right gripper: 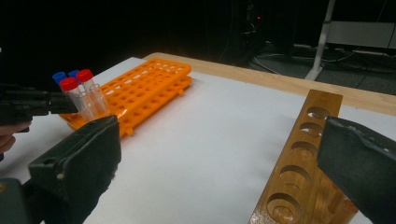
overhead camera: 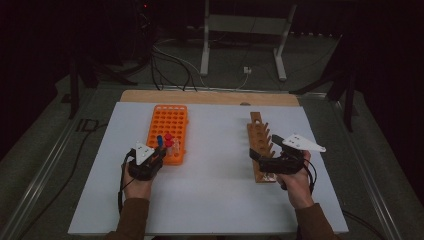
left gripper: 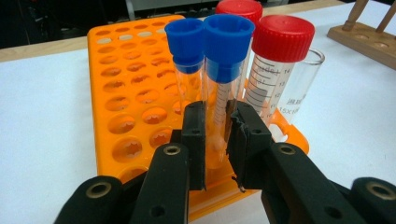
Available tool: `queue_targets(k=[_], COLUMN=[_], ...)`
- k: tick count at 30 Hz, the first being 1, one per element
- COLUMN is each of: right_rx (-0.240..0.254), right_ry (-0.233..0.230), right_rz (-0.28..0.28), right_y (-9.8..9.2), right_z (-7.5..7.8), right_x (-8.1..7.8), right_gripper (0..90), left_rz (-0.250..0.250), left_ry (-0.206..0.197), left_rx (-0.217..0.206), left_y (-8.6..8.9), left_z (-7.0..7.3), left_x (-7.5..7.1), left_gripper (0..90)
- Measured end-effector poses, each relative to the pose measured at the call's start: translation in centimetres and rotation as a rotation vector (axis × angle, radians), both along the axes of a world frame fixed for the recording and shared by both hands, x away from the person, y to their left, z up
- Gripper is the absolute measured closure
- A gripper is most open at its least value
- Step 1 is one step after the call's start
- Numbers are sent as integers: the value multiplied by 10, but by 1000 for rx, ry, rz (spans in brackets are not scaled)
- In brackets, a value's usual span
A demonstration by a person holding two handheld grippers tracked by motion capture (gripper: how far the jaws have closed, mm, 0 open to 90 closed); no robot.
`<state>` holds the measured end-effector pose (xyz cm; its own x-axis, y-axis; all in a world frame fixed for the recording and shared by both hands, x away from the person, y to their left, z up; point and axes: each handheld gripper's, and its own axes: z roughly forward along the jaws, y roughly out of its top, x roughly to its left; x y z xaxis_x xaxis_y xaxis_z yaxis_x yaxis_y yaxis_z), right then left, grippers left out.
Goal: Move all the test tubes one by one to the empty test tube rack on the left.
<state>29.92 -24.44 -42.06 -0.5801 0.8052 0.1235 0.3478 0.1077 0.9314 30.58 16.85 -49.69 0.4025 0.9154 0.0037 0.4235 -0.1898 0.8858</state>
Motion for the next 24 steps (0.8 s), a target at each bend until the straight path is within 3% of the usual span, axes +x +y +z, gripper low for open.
queue_targets(k=[5,11,16,19,21,24], right_rx=[3,7,8,0,-4,-21], right_ry=[2,2,-3,-8,-11,-18], right_rz=[-2,-8,-18,-28,-35,-42], right_y=[-1,-4,-10,-15,-18,-22], right_z=[-1,0,-1,-5,-9,-15], right_x=[0,0,-1,-3,-5,-9], right_gripper=[1,1,1,1,1,1], left_rz=[2,13,32,35,12,-18], left_ry=[37,52,45,19,-7,-48], left_rx=[19,6,-43,-78,-116,-140], left_y=[-1,0,10,18,23,28], left_z=[-4,-4,6,16,23,33], left_x=[3,2,-5,-12,-18,-26], left_gripper=[780,761,653,590,528,421])
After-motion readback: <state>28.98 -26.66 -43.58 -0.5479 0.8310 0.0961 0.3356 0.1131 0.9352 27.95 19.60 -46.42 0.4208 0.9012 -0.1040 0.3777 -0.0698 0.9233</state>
